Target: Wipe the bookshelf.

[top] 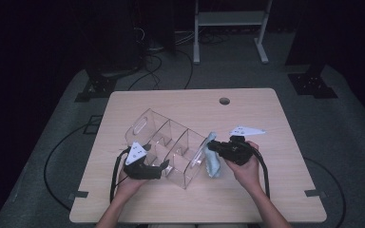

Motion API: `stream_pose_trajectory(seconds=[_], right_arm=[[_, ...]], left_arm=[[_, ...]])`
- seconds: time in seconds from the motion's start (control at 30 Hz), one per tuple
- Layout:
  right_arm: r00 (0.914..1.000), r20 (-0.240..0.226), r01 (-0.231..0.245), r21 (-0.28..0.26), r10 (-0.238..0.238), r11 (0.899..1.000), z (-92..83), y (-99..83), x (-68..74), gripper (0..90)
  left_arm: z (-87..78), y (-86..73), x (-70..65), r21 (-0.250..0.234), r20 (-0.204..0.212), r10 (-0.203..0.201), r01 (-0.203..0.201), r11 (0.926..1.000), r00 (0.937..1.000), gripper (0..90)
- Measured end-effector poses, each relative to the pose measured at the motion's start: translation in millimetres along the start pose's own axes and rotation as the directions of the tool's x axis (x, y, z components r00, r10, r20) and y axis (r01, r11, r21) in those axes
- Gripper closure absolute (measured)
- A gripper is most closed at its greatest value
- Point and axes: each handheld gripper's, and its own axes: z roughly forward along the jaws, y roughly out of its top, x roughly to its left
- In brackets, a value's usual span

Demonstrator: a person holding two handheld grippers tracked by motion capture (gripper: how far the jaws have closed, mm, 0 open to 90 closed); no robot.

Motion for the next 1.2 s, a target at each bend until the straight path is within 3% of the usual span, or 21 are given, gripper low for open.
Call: stream_pose_trajectory(seconds=[0.13, 0.23, 0.4, 0.5, 0.63, 0.8, 0.87, 1.03, 1.1, 1.2], right_arm=[[0.9987, -0.041, 0.031, -0.014, -0.032, 0.999, -4.5, 1.3, 15.6, 81.9], [0.9971, -0.031, 0.070, -0.007, -0.070, 0.998, -6.4, 2.0, 22.9, 81.8], [0.9995, -0.022, 0.024, -0.014, -0.025, 1.000, -7.9, 5.1, 12.2, 81.9], [0.9990, 0.003, 0.046, -0.022, -0.046, 0.999, -9.7, 10.5, 12.6, 81.9], [0.9993, 0.014, 0.036, -0.052, -0.036, 0.998, -12.2, 27.5, 7.3, 81.9], [0.9999, -0.006, 0.010, -0.039, -0.010, 0.999, -7.0, 32.4, 1.0, 82.1], [0.9998, -0.005, 0.020, -0.034, -0.020, 0.999, -7.2, 32.5, 3.7, 82.3], [0.9960, -0.056, 0.070, -0.016, -0.070, 0.997, -9.7, 30.6, 24.2, 82.2], [0.9949, -0.046, 0.090, -0.009, -0.090, 0.996, -9.7, 32.1, 27.3, 82.2], [0.9972, -0.052, 0.053, -0.009, -0.053, 0.999, -8.6, 35.1, 18.9, 82.3]], left_arm=[[-0.1, 0.0, 0.1, 0.000, -0.001, 0.000, 0.000, 1.0000, 1.0000, 4.1], [-0.1, 0.1, -0.1, 0.001, 0.000, 0.001, -0.001, 1.0000, 1.0000, 4.2], [0.3, 0.6, -1.0, 0.000, -0.004, 0.004, -0.004, 1.0000, 1.0000, 4.3], [0.6, 0.8, -0.9, 0.001, -0.003, 0.004, -0.004, 1.0000, 1.0000, 4.3], [0.6, 0.6, -1.0, -0.002, -0.003, 0.002, -0.002, 1.0000, 1.0000, 4.2], [0.5, 1.0, -1.4, -0.002, -0.004, -0.006, 0.006, 1.0000, 1.0000, 4.2], [0.5, 1.0, -1.4, -0.001, -0.004, -0.007, 0.007, 1.0000, 1.0000, 4.2], [0.8, 1.4, -1.4, 0.001, -0.005, -0.008, 0.008, 1.0000, 1.0000, 4.1], [0.8, 1.4, -1.6, 0.001, -0.005, -0.008, 0.008, 1.0000, 1.0000, 4.2], [1.2, 1.6, -2.2, 0.000, -0.006, -0.008, 0.008, 1.0000, 0.9999, 4.2]])
